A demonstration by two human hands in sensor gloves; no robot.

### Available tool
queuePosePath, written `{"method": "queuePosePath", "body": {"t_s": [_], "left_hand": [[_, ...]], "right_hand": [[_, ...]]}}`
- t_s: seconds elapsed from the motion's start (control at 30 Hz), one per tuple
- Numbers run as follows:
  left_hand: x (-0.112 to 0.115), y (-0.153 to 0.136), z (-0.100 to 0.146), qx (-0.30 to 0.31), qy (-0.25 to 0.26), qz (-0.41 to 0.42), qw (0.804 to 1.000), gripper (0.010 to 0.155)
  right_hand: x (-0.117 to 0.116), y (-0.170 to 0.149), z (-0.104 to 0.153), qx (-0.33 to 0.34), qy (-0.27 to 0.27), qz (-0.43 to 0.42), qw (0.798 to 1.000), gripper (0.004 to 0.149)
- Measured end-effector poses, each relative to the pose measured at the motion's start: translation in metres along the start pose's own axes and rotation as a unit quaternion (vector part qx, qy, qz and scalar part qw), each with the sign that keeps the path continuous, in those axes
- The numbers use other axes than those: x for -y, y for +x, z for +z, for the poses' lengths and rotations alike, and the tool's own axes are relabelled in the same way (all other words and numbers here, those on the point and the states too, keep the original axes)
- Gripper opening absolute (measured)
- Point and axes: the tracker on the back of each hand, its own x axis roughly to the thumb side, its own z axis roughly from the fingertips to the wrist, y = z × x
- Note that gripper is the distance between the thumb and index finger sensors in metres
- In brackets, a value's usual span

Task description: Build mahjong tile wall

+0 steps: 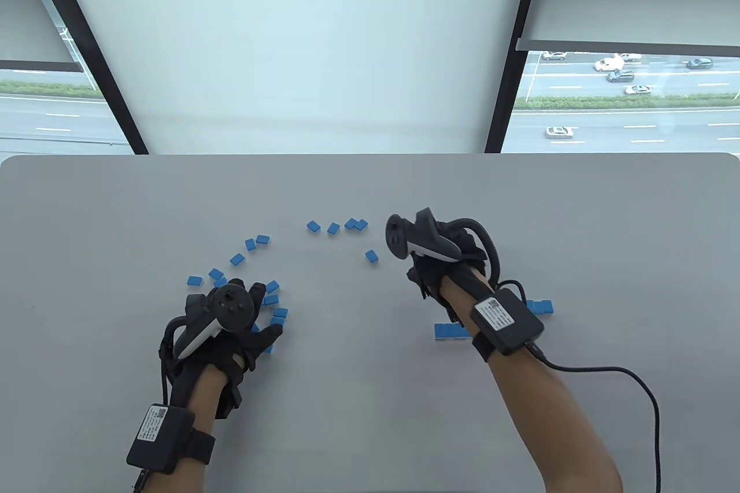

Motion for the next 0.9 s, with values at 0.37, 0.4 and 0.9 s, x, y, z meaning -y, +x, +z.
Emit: {"method": "queuePosePath", "body": {"t_s": [0.37, 0.4, 0.9], "left_hand": [[-0.003, 0.001, 0.001, 0.007, 0.011, 0.005, 1.000, 0.086], [-0.003, 0.000, 0.000, 0.008, 0.010, 0.006, 1.000, 0.086], [-0.004, -0.001, 0.001, 0.005, 0.010, 0.007, 1.000, 0.086]], "right_hand": [[-0.016, 0.047, -0.060, 0.002, 0.082, -0.019, 0.996, 0.073], [-0.018, 0.049, -0.062, 0.001, 0.088, -0.012, 0.996, 0.074], [-0.027, 0.060, -0.077, -0.010, 0.082, -0.002, 0.997, 0.055]]}}
